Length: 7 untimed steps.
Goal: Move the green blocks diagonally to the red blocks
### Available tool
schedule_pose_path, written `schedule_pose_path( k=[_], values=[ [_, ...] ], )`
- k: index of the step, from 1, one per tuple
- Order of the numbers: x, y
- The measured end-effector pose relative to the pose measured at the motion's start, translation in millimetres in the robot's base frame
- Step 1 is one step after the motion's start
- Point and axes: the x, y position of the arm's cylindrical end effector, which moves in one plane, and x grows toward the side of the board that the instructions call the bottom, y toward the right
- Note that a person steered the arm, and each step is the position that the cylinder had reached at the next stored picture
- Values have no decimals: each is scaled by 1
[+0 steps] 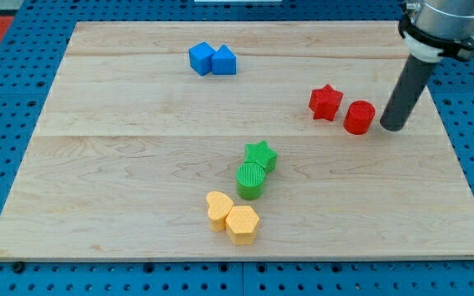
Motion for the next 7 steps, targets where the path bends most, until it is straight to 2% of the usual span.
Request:
schedule_pose_path(
  k=[1,2,3,4,6,7],
  values=[
    [-8,-26],
    [3,-26],
    [43,-3],
    [83,-11],
    [113,-78],
    [114,-114]
  ],
)
